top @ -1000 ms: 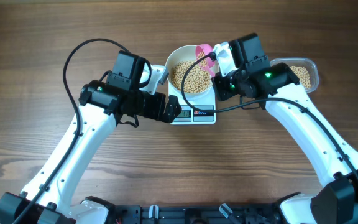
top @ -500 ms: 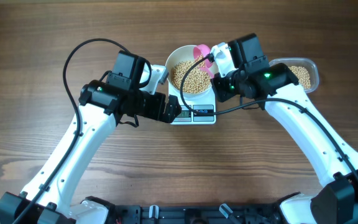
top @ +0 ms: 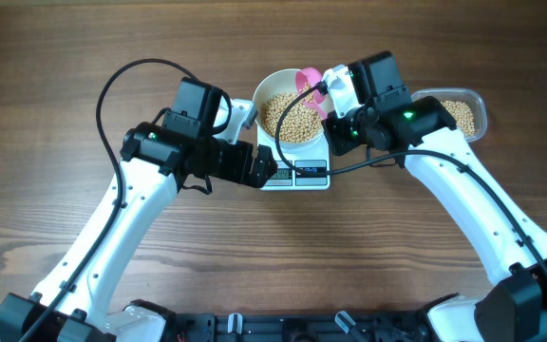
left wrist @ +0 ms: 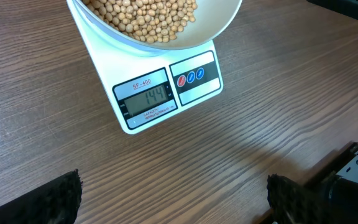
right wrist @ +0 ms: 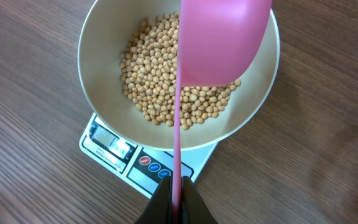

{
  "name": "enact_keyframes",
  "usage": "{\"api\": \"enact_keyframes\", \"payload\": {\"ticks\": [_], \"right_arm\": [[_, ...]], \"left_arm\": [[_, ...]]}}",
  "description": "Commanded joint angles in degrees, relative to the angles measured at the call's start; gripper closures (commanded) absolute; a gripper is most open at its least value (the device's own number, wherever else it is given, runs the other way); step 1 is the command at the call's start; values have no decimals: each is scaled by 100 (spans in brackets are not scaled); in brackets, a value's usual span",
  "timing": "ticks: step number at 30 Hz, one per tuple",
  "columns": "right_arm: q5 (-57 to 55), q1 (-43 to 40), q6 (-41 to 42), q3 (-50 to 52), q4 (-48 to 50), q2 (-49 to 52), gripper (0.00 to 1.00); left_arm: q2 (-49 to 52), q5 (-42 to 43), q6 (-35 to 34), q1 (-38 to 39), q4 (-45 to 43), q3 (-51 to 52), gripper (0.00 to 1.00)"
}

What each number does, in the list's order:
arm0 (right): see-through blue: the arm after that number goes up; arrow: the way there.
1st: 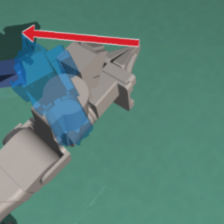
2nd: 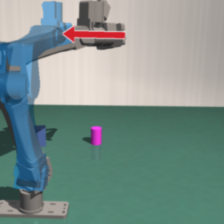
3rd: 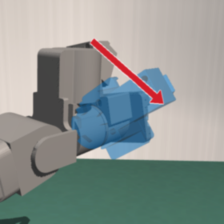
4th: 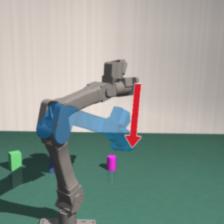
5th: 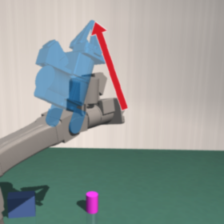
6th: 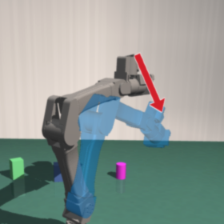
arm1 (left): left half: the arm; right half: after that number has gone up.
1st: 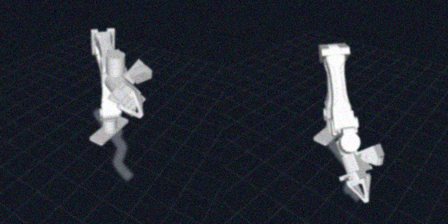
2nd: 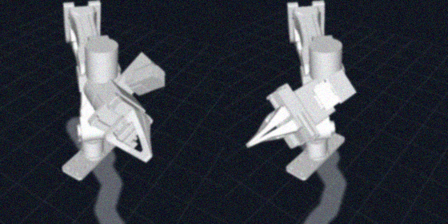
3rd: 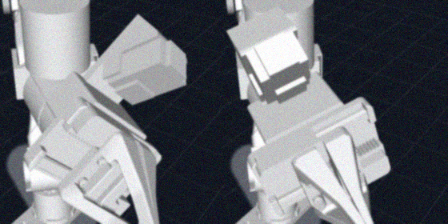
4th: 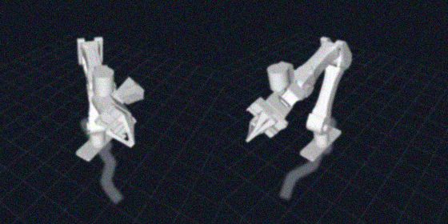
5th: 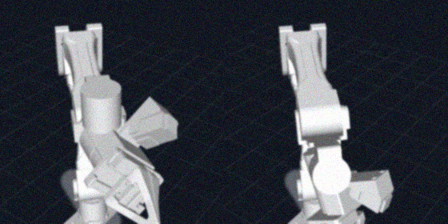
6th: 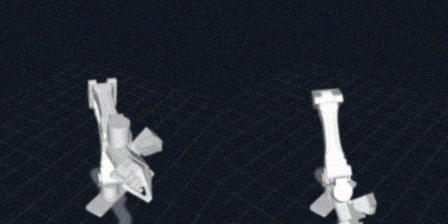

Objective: Scoop item into bowl and weigh 150g on scale
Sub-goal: 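Tilt the scoop over the bowl to trickle soybeans in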

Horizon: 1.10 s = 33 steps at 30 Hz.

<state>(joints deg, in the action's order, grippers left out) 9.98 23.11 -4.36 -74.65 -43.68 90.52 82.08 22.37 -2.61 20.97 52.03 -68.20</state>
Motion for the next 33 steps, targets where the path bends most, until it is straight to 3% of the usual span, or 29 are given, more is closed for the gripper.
{"api": "enact_keyframes", "payload": {"ticks": [1,33], "right_arm": [[-96,28,72,-87,28,-129,96],[-87,28,308,-87,94,-96,96]], "left_arm": [[28,55,87,-2,-13,-28,0],[28,55,90,-2,-13,-28,0]]}}
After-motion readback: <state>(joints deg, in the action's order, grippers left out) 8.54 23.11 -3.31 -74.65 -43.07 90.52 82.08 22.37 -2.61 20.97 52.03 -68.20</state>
